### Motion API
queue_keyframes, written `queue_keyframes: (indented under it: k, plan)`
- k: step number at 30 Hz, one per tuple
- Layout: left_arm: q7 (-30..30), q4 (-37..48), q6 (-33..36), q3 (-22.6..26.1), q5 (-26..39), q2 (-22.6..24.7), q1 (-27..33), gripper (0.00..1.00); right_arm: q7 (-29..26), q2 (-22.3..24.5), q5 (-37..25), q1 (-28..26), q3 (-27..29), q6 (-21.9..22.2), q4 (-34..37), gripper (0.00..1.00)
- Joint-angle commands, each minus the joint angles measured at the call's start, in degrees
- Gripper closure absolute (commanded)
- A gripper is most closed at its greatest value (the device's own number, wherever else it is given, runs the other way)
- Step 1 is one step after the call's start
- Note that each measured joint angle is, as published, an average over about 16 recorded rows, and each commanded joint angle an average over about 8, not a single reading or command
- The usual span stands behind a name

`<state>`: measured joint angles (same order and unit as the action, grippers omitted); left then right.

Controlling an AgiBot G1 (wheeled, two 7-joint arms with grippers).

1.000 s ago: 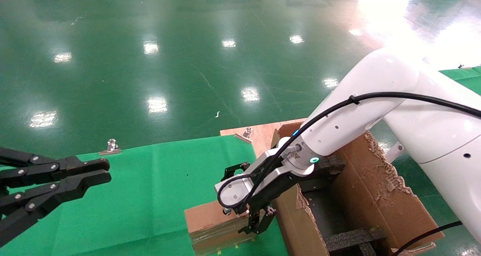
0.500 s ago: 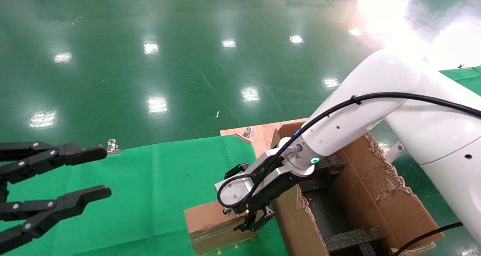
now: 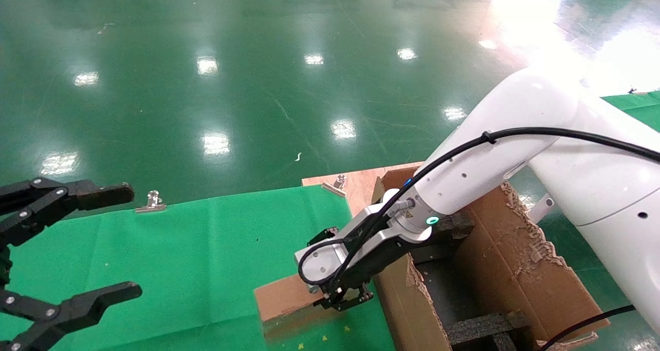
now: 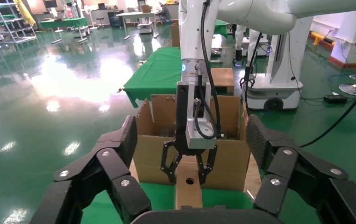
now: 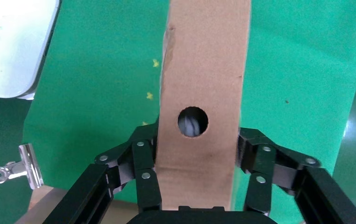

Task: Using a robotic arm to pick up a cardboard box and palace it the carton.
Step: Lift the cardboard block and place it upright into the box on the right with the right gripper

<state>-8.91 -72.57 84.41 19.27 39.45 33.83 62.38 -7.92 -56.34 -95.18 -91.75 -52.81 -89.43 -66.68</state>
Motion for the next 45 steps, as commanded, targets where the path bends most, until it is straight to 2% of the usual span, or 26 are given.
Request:
queue_keyframes:
  k: [1,10,19,31,39,45]
  plan:
    - [0.00,0.00,0.00,0.00,0.00,0.00,0.00,0.00,-0.01,0.01,-0.04,0.01,0.01,0.00,0.00,1.00]
    - [0.01,0.01,0.00,0.01,0.00,0.00,0.01,0.00,-0.33,0.43,3.00,-1.56,0.34,-0.42,1.54,1.00]
    - [0.01,0.02,0.00,0.02,-0.01,0.00,0.01,0.00,1.60,2.93,8.79,-10.60,-1.73,-1.69,5.97,1.00]
    - [0.02,0.02,0.00,0.03,-0.02,-0.01,0.01,0.00,7.94,6.43,18.32,-27.79,-13.07,-2.17,14.21,1.00]
    - [0.02,0.02,0.00,0.04,-0.02,-0.01,0.02,0.00,10.77,7.42,25.48,-32.94,-21.58,-2.12,18.88,1.00]
    - [0.02,0.02,-0.01,0.04,-0.02,-0.01,0.02,0.00,12.05,10.44,28.56,-36.76,-27.52,-2.10,21.77,1.00]
